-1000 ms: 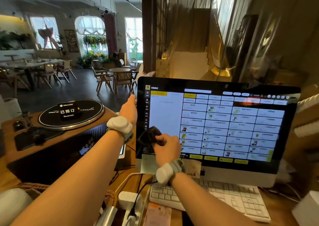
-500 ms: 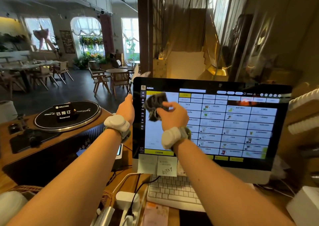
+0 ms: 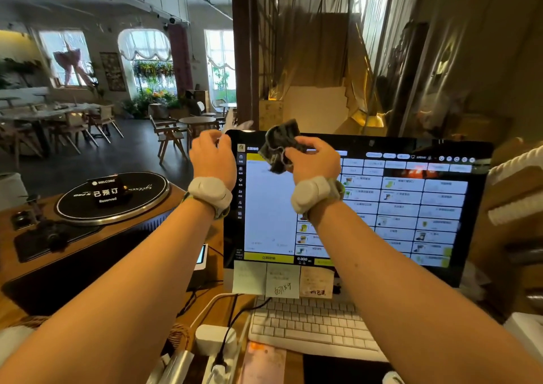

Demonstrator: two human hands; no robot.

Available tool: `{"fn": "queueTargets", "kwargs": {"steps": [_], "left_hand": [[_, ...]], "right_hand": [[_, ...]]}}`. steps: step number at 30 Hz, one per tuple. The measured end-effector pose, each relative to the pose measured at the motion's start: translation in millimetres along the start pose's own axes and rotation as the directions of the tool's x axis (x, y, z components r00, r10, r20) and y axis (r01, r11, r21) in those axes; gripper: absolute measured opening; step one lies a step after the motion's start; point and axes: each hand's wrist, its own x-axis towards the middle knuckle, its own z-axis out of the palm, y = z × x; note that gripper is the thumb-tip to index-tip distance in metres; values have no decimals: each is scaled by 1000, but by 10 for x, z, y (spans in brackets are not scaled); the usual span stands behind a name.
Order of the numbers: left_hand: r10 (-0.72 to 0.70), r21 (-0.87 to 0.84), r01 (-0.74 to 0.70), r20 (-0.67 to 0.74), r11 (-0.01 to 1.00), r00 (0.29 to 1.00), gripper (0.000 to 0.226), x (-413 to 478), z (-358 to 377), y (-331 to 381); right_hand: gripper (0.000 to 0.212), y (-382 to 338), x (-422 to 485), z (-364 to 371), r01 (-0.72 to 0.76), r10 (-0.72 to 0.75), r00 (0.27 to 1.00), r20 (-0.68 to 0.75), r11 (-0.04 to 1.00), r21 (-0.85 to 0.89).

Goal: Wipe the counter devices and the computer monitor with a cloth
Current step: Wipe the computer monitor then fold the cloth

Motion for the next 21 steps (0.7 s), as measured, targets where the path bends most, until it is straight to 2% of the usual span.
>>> {"fn": "queueTargets", "kwargs": {"steps": [3,7,9,12,14,18,21], "left_hand": [[244,76,-243,9,967,970,33,24,86,101],[426,231,-433,79,871,901,44,-51,170,181],[512,295,-519,107,802,852,45,-89,181,206],[498,271,-527,173,805,850,42,-93,224,315],[457,245,-511,245,824,855,39,-79,228,386],[424,199,-496,314,845,850,33,-74,230,495],[380,164,-445,316,880,869,30,-110,249,534]], "right_hand": [[22,345,-244,-82,-23,27,999,33,991,-130],[16,1041,-806,-191,-157,220,966,139,920,-360],[21,1161,-904,-224,-222,285,949,132,906,-361],[24,926,-697,-276,-237,260,959,111,954,-184],[19,622,-420,-278,-170,177,981,83,982,-81],[23,117,145,-314,-53,52,998,-18,998,-26],[22,139,164,-392,-14,13,999,-35,999,-41]]}}
